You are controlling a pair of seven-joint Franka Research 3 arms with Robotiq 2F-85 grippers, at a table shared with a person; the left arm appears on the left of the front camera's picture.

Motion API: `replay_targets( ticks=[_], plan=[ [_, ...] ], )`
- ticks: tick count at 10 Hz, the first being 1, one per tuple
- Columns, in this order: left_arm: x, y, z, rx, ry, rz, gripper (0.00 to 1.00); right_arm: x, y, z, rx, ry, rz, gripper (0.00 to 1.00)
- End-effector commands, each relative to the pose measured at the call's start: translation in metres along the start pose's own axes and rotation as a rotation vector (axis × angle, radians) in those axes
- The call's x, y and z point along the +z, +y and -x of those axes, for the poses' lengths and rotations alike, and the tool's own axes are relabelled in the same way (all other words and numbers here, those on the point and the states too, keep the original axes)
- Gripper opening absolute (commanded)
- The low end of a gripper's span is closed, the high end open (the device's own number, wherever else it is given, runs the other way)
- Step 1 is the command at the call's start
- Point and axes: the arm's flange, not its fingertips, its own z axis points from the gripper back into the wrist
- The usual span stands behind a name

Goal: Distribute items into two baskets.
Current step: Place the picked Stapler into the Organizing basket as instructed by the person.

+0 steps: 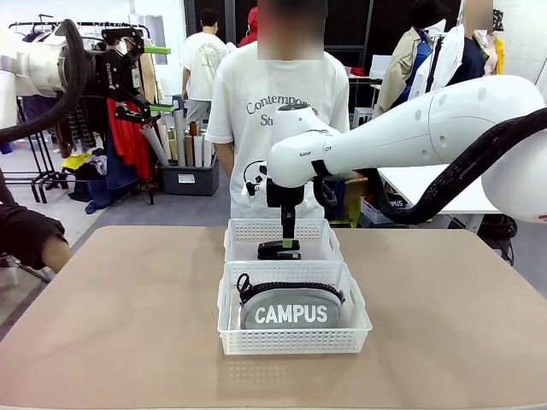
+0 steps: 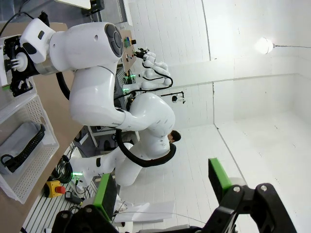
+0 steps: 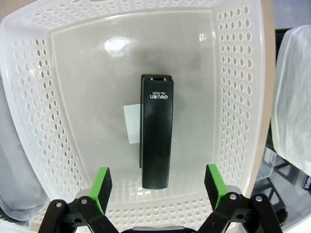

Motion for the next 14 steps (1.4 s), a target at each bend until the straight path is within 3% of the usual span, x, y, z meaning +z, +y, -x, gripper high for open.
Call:
replay_targets(
  ticks=[1, 5, 7, 9, 10, 12, 14],
  plan=[
    [0.001, -0.001, 0.002, -0.002, -0.002, 0.001, 1.0, 0.01, -0.005, 0.008, 0.012, -0.041, -0.029, 1.0],
    [0.001, -0.001, 0.002, -0.002, -0.002, 0.001, 1.0, 0.064, 0.0, 0.024, -0.068, -0.236, -0.094, 1.0],
    [0.001, -0.001, 0.002, -0.002, -0.002, 0.001, 1.0, 0.098, 0.002, 0.032, -0.364, -0.285, -0.129, 1.0],
    [0.001, -0.001, 0.002, -0.002, -0.002, 0.001, 1.0, 0.129, 0.004, 0.054, -0.492, -0.336, -0.21, 1.0],
    [0.001, -0.001, 0.002, -0.002, -0.002, 0.001, 1.0, 0.144, 0.011, 0.067, -0.484, -0.394, -0.231, 1.0],
    [0.001, -0.001, 0.002, -0.002, -0.002, 0.001, 1.0, 0.184, 0.018, 0.104, -0.591, -0.522, -0.332, 1.0],
    [0.001, -0.001, 0.002, -0.002, -0.002, 0.001, 1.0, 0.207, 0.032, 0.131, -0.734, -0.552, -0.403, 1.0]
  ],
)
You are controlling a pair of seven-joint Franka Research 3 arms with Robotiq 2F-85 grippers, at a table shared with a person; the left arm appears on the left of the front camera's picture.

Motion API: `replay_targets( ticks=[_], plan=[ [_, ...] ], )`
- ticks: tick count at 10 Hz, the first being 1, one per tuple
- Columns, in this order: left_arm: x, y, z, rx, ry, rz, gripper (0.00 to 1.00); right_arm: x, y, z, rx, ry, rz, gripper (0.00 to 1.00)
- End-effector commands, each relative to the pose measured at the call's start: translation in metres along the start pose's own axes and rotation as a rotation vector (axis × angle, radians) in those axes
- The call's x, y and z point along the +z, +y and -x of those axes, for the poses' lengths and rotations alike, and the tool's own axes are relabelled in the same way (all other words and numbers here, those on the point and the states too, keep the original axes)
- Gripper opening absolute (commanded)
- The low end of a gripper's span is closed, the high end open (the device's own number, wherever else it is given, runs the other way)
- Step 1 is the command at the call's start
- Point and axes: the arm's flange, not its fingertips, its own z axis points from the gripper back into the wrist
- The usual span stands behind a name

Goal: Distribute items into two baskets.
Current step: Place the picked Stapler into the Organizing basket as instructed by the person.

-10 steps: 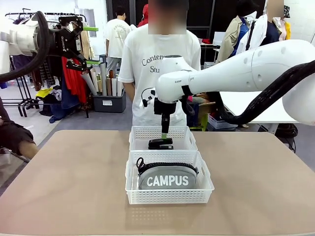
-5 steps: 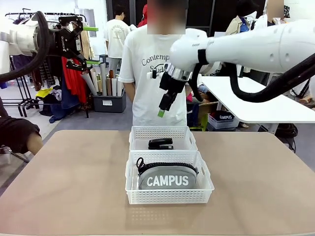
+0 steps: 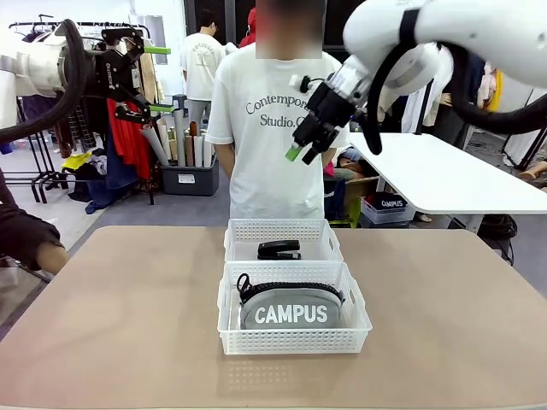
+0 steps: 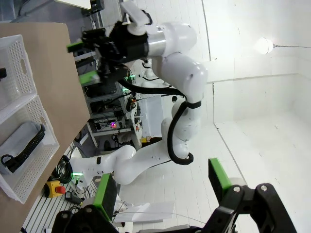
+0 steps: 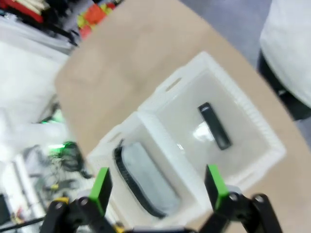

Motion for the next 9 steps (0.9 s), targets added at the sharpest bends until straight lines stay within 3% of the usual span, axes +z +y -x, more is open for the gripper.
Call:
replay_targets(
  ticks=[1, 3, 4, 5, 9],
  plan=[
    [0.0, -0.001, 0.002, -0.002, -0.002, 0.001, 1.0, 0.019, 0.014, 0.039, -0.133, -0.08, -0.017, 1.0],
    [0.0, -0.001, 0.002, -0.002, -0.002, 0.001, 1.0, 0.034, 0.016, 0.047, -0.15, -0.11, -0.035, 1.0],
    [0.0, -0.001, 0.002, -0.002, -0.002, 0.001, 1.0, 0.032, 0.016, 0.044, -0.108, -0.113, 0.017, 1.0],
    [0.0, -0.001, 0.002, -0.002, -0.002, 0.001, 1.0, 0.041, 0.008, 0.033, -0.125, -0.079, -0.037, 1.0],
    [0.0, -0.001, 0.002, -0.002, -0.002, 0.001, 1.0, 0.041, 0.008, 0.033, -0.125, -0.079, -0.037, 1.0]
  ],
)
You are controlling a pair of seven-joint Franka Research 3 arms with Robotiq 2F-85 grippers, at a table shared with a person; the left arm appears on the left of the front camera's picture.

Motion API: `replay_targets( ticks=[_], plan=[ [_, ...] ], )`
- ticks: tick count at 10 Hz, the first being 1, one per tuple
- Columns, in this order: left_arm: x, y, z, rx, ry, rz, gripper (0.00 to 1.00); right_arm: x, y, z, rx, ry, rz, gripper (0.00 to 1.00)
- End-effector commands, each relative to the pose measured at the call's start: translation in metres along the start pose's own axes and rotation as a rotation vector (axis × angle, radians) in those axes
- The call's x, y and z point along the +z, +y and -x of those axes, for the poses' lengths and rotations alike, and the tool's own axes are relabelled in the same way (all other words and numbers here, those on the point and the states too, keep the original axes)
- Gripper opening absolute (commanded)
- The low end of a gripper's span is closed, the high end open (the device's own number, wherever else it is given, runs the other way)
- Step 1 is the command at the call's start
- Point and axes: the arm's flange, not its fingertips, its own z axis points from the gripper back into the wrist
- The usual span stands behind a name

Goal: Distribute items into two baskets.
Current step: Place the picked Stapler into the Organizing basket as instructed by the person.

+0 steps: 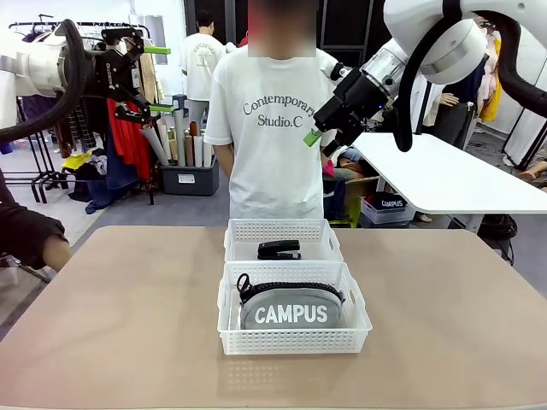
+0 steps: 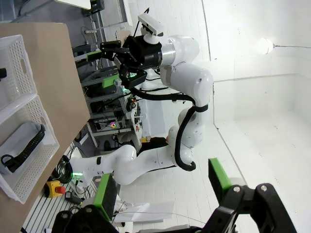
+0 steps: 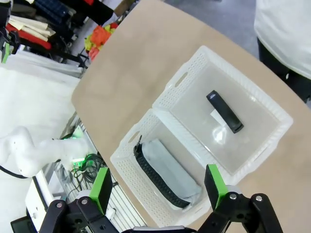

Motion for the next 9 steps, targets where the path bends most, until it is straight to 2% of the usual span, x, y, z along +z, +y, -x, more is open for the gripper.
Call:
replay_targets(
  ticks=[1, 3, 7, 9],
  plan=[
    [0.0, -0.001, 0.002, -0.002, -0.002, 0.001, 1.0, 0.0, 0.0, 0.0, 0.0, 0.0, 0.0, 1.0],
    [0.0, -0.001, 0.002, -0.002, -0.002, 0.001, 1.0, 0.038, -0.002, 0.001, -0.306, -0.073, -0.232, 1.0],
    [0.0, -0.001, 0.002, -0.002, -0.002, 0.001, 1.0, 0.106, 0.006, 0.027, -0.54, -0.229, -0.392, 1.0],
    [0.0, -0.001, 0.002, -0.002, -0.002, 0.001, 1.0, 0.137, -0.004, 0.036, -0.624, -0.243, -0.512, 1.0]
  ],
)
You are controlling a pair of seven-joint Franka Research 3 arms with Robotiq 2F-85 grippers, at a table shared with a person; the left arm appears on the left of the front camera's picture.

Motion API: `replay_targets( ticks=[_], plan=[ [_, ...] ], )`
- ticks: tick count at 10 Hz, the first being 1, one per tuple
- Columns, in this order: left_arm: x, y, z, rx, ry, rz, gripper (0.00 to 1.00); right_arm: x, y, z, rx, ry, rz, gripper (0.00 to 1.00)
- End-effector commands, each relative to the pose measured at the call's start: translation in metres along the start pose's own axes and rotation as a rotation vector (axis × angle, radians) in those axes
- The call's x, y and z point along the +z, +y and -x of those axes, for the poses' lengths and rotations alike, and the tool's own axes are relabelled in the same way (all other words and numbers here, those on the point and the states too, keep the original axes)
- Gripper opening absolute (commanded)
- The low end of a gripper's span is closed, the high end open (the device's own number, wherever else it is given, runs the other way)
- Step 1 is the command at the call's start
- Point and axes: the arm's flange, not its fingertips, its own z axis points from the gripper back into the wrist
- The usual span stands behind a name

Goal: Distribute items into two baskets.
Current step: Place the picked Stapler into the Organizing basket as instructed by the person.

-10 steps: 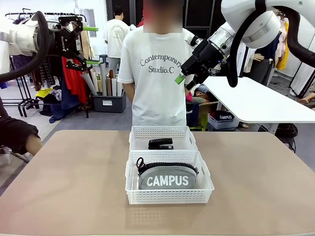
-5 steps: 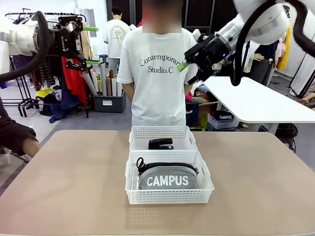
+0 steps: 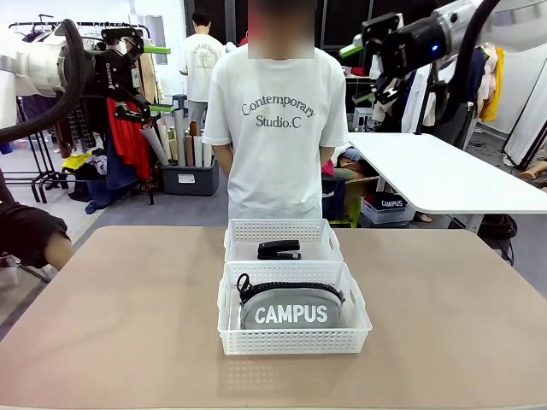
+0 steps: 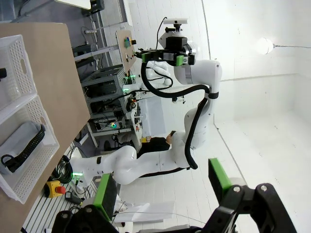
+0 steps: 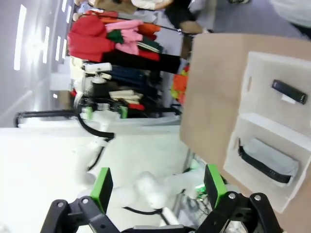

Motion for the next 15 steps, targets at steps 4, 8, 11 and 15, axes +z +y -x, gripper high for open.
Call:
replay_targets(
  ticks=[4, 8, 11, 15],
  plan=[
    [0.0, -0.001, 0.002, -0.002, -0.001, 0.002, 1.0, 0.054, -0.051, -0.013, -0.041, 0.063, -0.16, 1.0],
    [0.0, -0.001, 0.002, -0.002, -0.001, 0.002, 1.0, 0.078, -0.076, -0.021, -0.037, 0.079, -0.192, 1.0],
    [0.0, -0.001, 0.002, -0.002, -0.001, 0.002, 1.0, 0.085, -0.078, -0.023, -0.035, 0.103, -0.29, 1.0],
    [0.0, -0.001, 0.002, -0.002, -0.001, 0.002, 1.0, 0.083, -0.072, -0.017, -0.041, 0.093, -0.297, 1.0]
  ],
)
